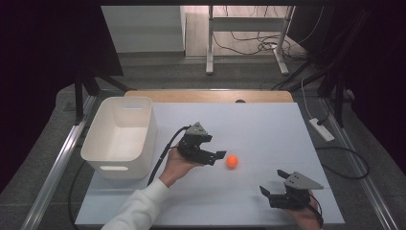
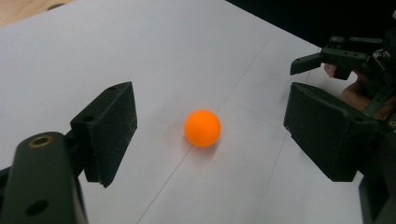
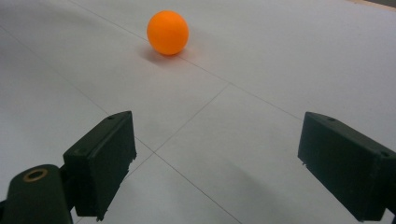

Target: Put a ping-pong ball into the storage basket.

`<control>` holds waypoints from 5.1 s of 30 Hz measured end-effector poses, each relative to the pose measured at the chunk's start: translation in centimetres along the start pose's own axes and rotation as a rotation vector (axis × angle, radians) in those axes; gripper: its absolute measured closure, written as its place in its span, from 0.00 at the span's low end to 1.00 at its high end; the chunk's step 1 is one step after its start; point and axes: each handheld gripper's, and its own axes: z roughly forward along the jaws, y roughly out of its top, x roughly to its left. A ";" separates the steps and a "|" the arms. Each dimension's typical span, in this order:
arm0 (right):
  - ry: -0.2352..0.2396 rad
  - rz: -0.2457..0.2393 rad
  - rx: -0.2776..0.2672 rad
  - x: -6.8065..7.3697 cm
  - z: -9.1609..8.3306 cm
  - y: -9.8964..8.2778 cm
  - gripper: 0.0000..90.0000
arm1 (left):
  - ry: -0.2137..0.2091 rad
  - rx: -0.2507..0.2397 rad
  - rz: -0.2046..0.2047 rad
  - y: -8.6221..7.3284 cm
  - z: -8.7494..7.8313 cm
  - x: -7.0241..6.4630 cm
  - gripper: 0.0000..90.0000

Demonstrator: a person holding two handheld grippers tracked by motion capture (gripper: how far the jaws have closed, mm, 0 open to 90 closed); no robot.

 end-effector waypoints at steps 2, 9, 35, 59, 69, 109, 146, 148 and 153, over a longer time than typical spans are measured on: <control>0.001 -0.001 0.001 0.0 0.0 0.0 0.12 | -0.001 0.005 -0.003 0.0 0.2 0.1 0.20; 0.000 0.001 0.001 0.0 0.0 0.0 0.12 | -0.001 0.018 -0.009 -0.1 0.9 0.3 0.20; 0.002 0.000 0.001 0.0 0.0 0.0 0.12 | -0.001 0.080 -0.021 -0.2 3.7 0.7 0.20; 0.005 0.003 -0.005 0.0 0.0 0.0 0.12 | -0.015 0.140 -0.022 -0.5 6.8 0.2 0.20; 0.005 -0.001 -0.004 0.1 -0.1 0.0 0.12 | -0.012 0.177 -0.008 -0.8 7.9 0.0 0.20; -0.005 0.001 0.003 0.0 -0.2 -0.1 0.12 | -0.005 0.276 -0.007 -1.6 11.1 0.6 0.32; -0.007 0.000 0.001 0.0 -0.2 -0.2 0.13 | -0.024 0.128 0.026 -0.9 7.7 0.0 0.56; -0.008 0.000 0.001 0.0 -0.2 -0.1 0.13 | -0.019 0.119 0.024 -0.9 7.5 -0.1 0.56; -0.010 0.000 0.003 0.0 -0.2 -0.1 0.13 | -0.023 0.098 0.019 -0.8 6.9 -0.2 0.56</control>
